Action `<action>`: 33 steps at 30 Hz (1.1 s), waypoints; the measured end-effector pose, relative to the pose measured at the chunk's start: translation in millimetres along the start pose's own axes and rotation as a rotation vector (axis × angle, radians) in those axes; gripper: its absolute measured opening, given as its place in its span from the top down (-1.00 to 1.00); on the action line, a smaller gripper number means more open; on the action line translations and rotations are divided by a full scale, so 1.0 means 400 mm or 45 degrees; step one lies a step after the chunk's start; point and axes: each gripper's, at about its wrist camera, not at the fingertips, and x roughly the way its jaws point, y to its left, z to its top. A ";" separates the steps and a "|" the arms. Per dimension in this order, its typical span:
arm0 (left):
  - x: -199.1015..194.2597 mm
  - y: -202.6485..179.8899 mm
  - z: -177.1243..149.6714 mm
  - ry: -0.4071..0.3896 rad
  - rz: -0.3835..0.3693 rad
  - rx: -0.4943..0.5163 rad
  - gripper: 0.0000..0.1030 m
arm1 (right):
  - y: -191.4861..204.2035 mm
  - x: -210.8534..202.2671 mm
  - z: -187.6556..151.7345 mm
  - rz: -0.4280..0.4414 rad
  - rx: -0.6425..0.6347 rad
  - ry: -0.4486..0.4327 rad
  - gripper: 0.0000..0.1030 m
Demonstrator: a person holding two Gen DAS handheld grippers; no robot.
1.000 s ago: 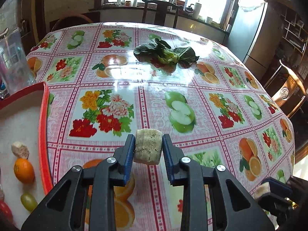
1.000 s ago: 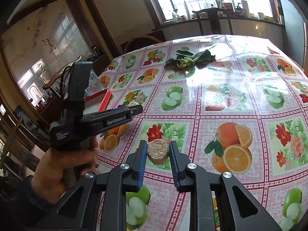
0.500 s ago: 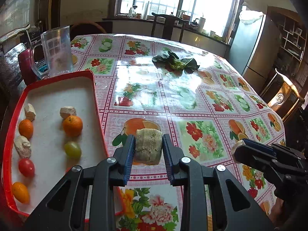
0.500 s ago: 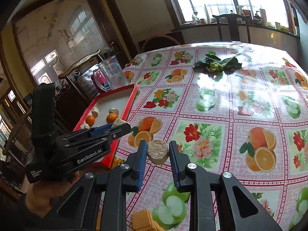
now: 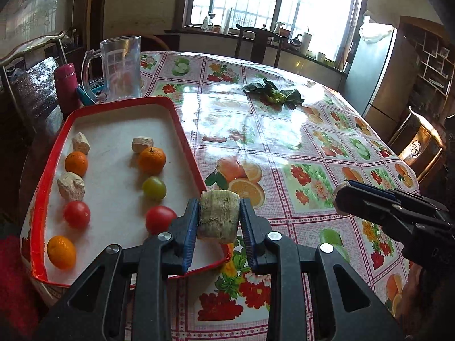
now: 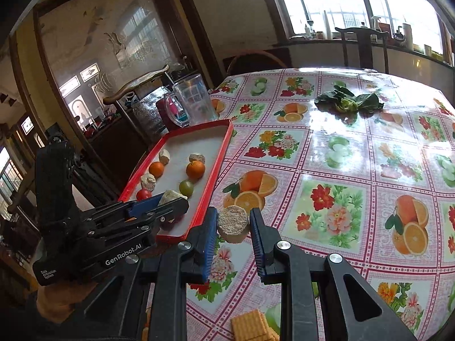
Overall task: Organize fruits
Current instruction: 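Carry both held beige root pieces over the tray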
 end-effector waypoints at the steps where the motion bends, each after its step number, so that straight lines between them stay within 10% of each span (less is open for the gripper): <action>1: -0.006 0.007 -0.004 -0.004 0.007 -0.005 0.49 | 0.007 0.004 0.000 0.005 -0.006 0.003 0.55; 33: -0.096 0.226 -0.060 -0.039 0.135 -0.172 0.49 | 0.178 0.160 0.036 0.123 -0.140 0.097 0.55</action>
